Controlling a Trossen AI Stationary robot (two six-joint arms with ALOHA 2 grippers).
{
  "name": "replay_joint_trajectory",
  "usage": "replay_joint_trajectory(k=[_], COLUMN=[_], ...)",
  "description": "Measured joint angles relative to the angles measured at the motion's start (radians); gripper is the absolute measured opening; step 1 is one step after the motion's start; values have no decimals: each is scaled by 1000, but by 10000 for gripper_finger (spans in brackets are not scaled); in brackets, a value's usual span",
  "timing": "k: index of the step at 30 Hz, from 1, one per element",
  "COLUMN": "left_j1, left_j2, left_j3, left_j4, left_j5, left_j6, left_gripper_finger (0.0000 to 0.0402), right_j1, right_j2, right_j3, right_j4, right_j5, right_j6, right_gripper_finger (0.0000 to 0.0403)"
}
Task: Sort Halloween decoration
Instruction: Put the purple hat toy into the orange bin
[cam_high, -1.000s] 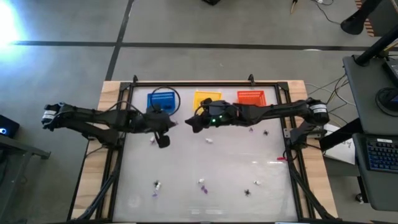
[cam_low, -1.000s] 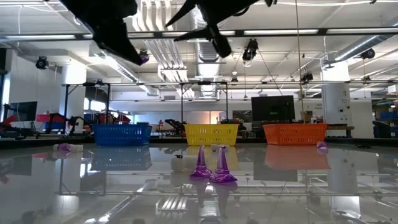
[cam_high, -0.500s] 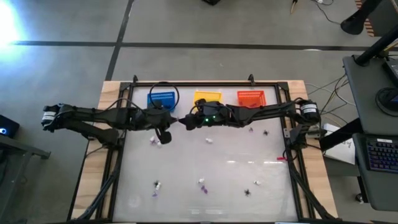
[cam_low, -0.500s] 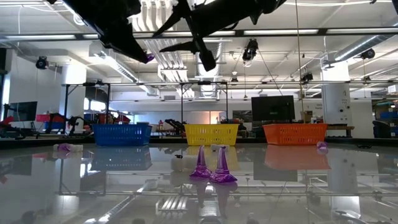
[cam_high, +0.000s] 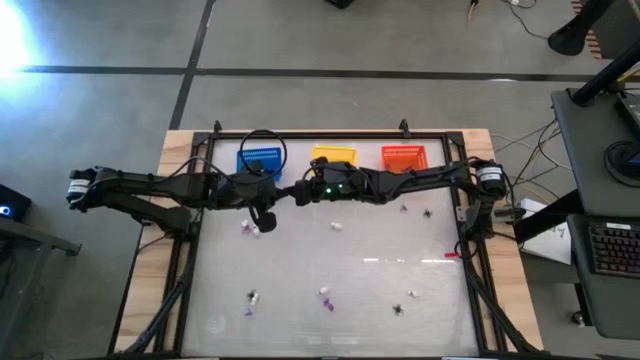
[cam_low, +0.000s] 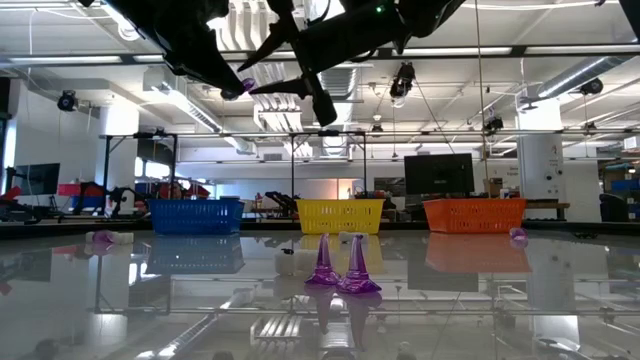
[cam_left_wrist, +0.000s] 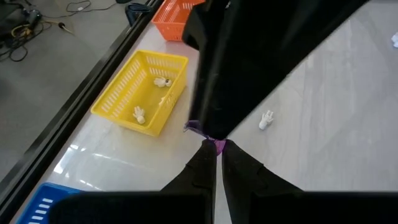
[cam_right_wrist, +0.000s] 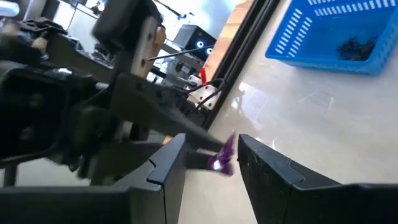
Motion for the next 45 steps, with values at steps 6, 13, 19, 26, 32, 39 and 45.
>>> replay_joint_trajectory(k=[6, 13, 19, 26, 32, 39, 45], left_j1=[3, 14, 17, 17, 17, 16, 16], left_j2=[0, 0, 0, 2, 2, 2, 2], left_j3=[0, 0, 0, 0, 0, 0, 0], left_j4=[0, 1, 1, -4, -6, -4, -4], left_j5=[0, 0, 1, 1, 1, 2, 2], left_j6=[0, 0, 5, 5, 5, 5, 4], left_gripper_finger=[0, 0, 0, 0, 0, 0, 0], right_j1=[-2, -1, -1, -1, -1, -2, -2], right_j2=[2, 2, 2, 2, 2, 2, 2], right_j3=[0, 0, 0, 0, 0, 0, 0], right_j4=[0, -2, -5, -3, 1, 1, 0], right_j5=[-27, -27, -27, -27, -33, -53, -57], right_j6=[0, 1, -23, -67, -88, -96, -117], right_gripper_finger=[118, 92, 64, 19, 9, 9, 8])
